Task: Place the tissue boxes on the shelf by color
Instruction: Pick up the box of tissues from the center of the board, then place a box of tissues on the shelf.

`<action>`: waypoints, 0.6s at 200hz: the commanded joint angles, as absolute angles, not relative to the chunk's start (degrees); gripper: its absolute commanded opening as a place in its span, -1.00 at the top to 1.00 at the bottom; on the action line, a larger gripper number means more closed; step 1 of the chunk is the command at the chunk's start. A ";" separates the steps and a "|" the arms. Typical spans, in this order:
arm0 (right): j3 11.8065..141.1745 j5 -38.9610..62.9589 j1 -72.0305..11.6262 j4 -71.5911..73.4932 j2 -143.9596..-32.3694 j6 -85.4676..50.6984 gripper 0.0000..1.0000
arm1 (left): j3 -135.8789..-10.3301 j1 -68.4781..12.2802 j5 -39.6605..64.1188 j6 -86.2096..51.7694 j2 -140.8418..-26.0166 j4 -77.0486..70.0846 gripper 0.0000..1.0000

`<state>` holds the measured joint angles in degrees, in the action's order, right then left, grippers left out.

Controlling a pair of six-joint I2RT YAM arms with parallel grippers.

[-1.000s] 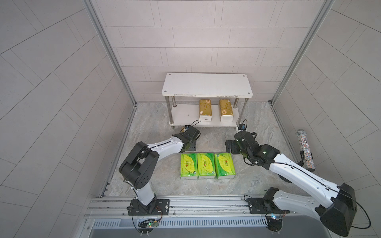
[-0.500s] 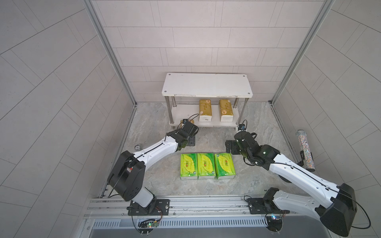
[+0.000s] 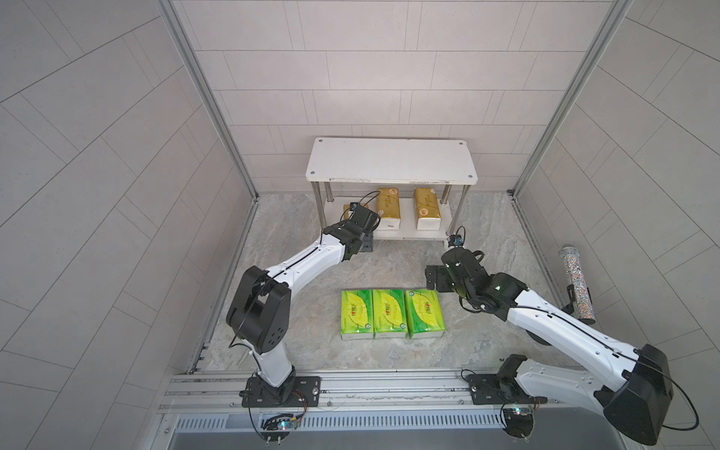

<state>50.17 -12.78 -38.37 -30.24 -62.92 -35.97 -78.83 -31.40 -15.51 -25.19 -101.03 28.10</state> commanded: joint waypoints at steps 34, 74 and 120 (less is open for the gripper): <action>51.29 -11.72 -38.64 -32.24 -62.66 -35.24 -0.99 | -85.27 -28.95 -17.33 -20.51 -108.45 27.97 -0.39; 52.10 -11.43 -38.67 -33.56 -62.38 -34.81 -0.99 | -88.16 -26.78 -16.07 -20.06 -111.89 27.40 -0.42; 52.25 -10.71 -38.67 -34.06 -62.31 -34.53 -0.99 | -93.04 -24.88 -15.85 -18.78 -116.37 27.39 -0.49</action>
